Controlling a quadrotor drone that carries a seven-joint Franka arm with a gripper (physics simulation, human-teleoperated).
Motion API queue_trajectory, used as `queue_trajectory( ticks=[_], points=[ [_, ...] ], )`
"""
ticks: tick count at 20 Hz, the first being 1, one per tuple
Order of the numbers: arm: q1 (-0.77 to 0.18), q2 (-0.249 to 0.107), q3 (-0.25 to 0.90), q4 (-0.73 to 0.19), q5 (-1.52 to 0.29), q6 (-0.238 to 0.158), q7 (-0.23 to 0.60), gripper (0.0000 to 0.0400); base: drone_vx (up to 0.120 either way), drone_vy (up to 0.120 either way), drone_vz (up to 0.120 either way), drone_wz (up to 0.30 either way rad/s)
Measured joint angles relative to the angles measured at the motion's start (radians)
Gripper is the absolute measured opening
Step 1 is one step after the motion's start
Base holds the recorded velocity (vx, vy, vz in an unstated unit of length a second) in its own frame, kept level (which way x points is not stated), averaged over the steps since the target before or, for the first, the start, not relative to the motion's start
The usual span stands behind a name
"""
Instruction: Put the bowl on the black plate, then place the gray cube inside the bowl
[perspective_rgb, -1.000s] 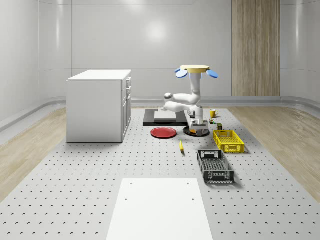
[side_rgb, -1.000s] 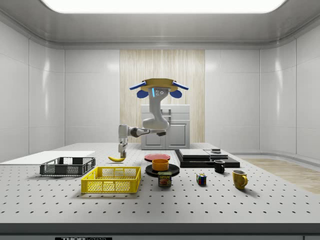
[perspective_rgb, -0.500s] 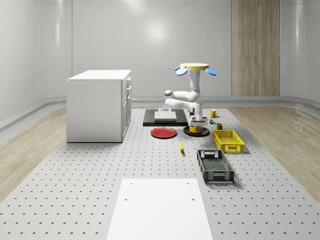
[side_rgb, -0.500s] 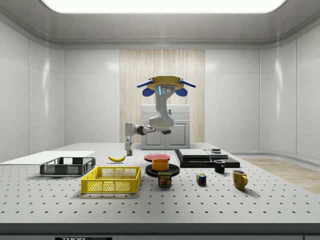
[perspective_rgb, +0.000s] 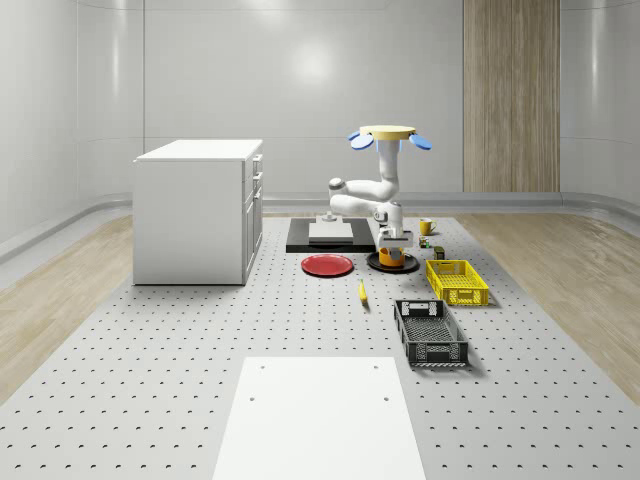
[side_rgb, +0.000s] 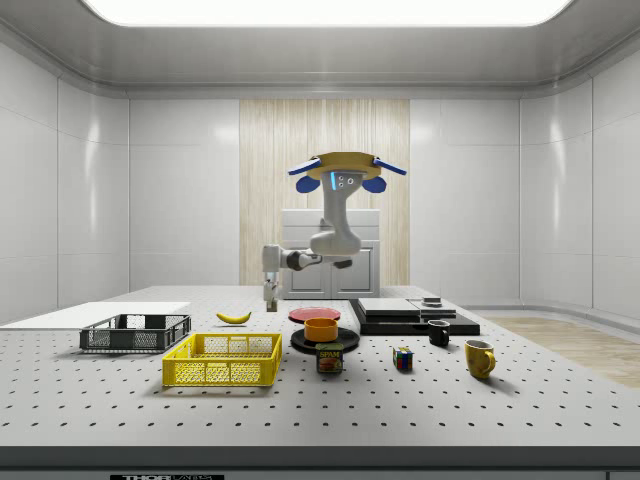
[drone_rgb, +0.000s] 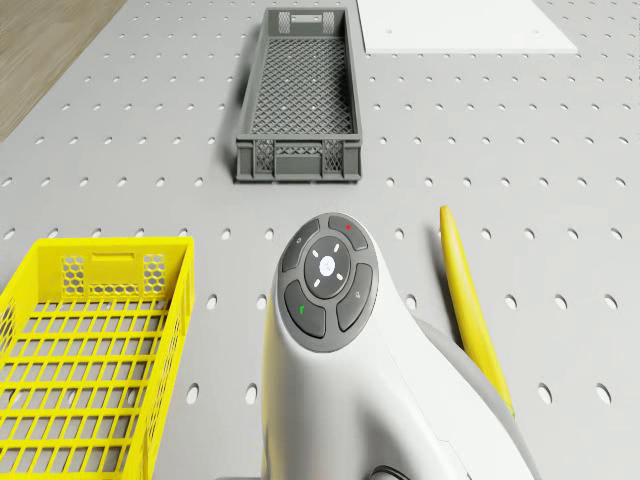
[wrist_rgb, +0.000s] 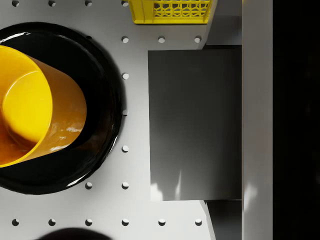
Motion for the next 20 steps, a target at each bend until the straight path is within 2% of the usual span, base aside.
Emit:
queue_trajectory(
  ticks=[2,5,18,20],
  points=[
    [0.0,-0.001,0.0,0.0,0.0,0.001,0.0,0.0252,-0.12,0.0,0.0,0.0],
    [-0.001,-0.003,0.0,0.0,0.001,0.003,0.001,0.0252,-0.12,0.093,0.0,0.0],
    [-0.003,-0.009,0.001,0.001,0.004,0.008,0.002,0.0252,-0.12,0.0,-0.015,0.0],
    [-0.003,-0.01,0.002,0.001,0.004,0.009,0.003,0.0252,-0.12,-0.08,0.0,0.0]
  ],
)
